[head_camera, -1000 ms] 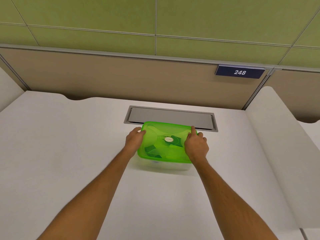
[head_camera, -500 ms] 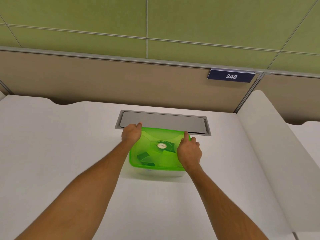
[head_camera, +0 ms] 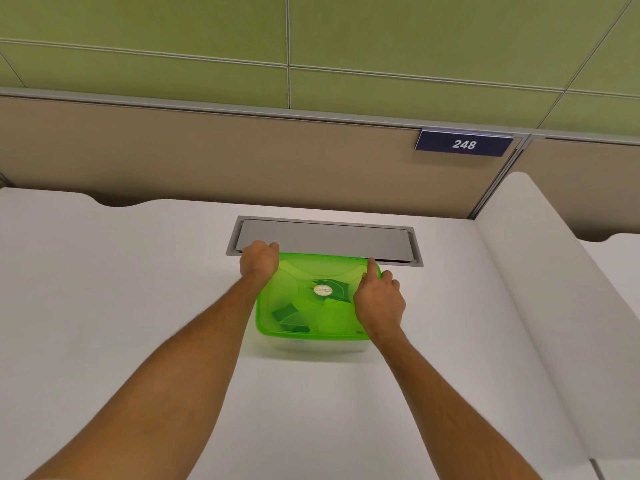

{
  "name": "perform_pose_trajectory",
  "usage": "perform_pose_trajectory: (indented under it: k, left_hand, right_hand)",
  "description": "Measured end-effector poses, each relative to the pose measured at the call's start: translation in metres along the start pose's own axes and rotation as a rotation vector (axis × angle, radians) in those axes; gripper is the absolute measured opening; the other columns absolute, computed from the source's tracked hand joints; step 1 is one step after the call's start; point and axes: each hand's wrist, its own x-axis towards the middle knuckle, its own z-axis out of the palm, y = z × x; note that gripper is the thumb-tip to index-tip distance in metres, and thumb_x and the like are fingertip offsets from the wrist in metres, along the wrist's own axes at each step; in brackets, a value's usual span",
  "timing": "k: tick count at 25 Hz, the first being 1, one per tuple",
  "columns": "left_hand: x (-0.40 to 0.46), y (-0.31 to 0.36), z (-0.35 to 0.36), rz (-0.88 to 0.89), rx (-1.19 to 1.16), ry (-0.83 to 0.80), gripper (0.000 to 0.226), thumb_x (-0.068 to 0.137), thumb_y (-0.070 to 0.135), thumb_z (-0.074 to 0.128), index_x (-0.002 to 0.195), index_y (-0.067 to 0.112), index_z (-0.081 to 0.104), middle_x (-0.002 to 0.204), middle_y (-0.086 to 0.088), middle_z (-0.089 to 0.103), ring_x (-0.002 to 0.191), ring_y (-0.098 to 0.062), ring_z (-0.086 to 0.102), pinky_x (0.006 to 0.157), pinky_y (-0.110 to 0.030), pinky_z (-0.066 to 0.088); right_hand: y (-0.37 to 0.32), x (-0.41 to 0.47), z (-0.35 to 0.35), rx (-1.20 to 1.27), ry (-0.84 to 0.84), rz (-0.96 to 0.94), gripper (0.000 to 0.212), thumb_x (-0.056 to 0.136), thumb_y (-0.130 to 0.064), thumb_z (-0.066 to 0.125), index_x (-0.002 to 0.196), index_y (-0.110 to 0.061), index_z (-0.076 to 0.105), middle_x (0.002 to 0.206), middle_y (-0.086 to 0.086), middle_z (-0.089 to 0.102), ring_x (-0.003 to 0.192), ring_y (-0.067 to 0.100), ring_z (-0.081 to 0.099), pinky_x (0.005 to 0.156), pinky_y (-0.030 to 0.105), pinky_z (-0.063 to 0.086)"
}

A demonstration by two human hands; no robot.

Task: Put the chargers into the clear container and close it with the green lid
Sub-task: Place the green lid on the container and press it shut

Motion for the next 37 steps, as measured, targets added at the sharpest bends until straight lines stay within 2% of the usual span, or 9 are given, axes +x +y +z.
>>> perform_pose_trajectory:
  k: [12,16,19,21,23,25,28,31,37]
  left_hand:
    - [0.003,-0.006,0.002,0.036,-0.064,0.008,0.031,0.088,0.020,0.051,0.067,-0.002,0.059,0.083,-0.025,0.067,0.070,-0.033,0.055,0.064,-0.033,0.041]
    - [-0.005,-0.008,0.004,0.073,-0.019,0.091,0.038,0.093,0.025,0.046,0.064,0.003,0.057,0.077,-0.022,0.066,0.071,-0.036,0.059,0.060,-0.033,0.041]
    - [-0.017,-0.002,0.003,0.246,0.040,0.204,0.036,0.096,0.026,0.041,0.079,0.001,0.060,0.088,-0.020,0.063,0.080,-0.035,0.058,0.062,-0.037,0.041]
    - [-0.030,0.002,0.004,0.439,0.099,0.184,0.031,0.095,0.029,0.045,0.100,0.003,0.062,0.107,-0.017,0.062,0.097,-0.034,0.056,0.078,-0.042,0.045]
    - [-0.047,0.001,0.009,0.576,0.190,0.056,0.041,0.095,0.038,0.045,0.123,0.009,0.054,0.132,-0.013,0.053,0.122,-0.029,0.047,0.102,-0.046,0.035]
    - [-0.068,-0.006,0.012,0.644,0.304,-0.045,0.057,0.095,0.051,0.035,0.139,0.014,0.038,0.151,-0.006,0.035,0.140,-0.023,0.027,0.113,-0.051,0.017]
    - [-0.087,-0.025,0.012,0.657,0.466,-0.084,0.075,0.090,0.066,0.019,0.148,0.019,0.020,0.160,0.000,0.014,0.146,-0.021,0.006,0.115,-0.055,0.002]
    - [-0.093,-0.039,0.010,0.597,0.589,-0.106,0.078,0.089,0.068,0.016,0.150,0.020,0.009,0.161,0.001,0.001,0.147,-0.021,-0.004,0.114,-0.057,-0.003]
    - [-0.099,-0.042,0.010,0.570,0.632,-0.065,0.081,0.087,0.070,0.009,0.150,0.021,0.005,0.161,0.000,-0.001,0.147,-0.021,-0.005,0.116,-0.053,0.000]
  right_hand:
    - [0.000,0.002,0.001,-0.014,0.006,-0.013,0.049,0.098,-0.020,0.032,0.147,-0.020,0.030,0.117,0.017,0.056,0.105,0.036,0.053,0.069,0.038,0.046]
    - [0.000,-0.002,-0.001,0.040,0.018,0.034,0.045,0.100,-0.028,0.031,0.144,-0.020,0.033,0.118,0.015,0.055,0.104,0.036,0.054,0.068,0.037,0.042]
    - [0.000,-0.001,-0.004,0.084,0.009,0.136,0.042,0.099,-0.037,0.033,0.131,-0.012,0.043,0.116,0.016,0.056,0.098,0.039,0.059,0.068,0.038,0.043]
    - [0.001,-0.001,-0.005,0.111,-0.003,0.168,0.043,0.098,-0.040,0.034,0.123,-0.008,0.047,0.115,0.018,0.056,0.096,0.041,0.061,0.068,0.039,0.041]
    - [0.003,0.000,-0.008,0.156,-0.037,0.205,0.047,0.098,-0.044,0.033,0.121,-0.006,0.048,0.116,0.018,0.056,0.099,0.042,0.059,0.072,0.040,0.042]
    - [0.008,0.001,-0.010,0.216,-0.086,0.256,0.054,0.097,-0.051,0.030,0.120,-0.006,0.050,0.119,0.019,0.057,0.105,0.042,0.057,0.079,0.042,0.043]
    - [0.016,0.002,-0.014,0.265,-0.147,0.349,0.065,0.095,-0.058,0.021,0.120,-0.007,0.051,0.121,0.020,0.060,0.110,0.039,0.056,0.086,0.042,0.042]
    - [0.018,-0.008,-0.014,0.267,-0.180,0.398,0.070,0.094,-0.060,0.016,0.125,-0.007,0.049,0.123,0.020,0.060,0.113,0.038,0.055,0.088,0.043,0.042]
    - [0.015,-0.021,-0.013,0.242,-0.154,0.406,0.070,0.094,-0.061,0.015,0.123,-0.005,0.047,0.118,0.021,0.063,0.109,0.039,0.058,0.081,0.042,0.041]
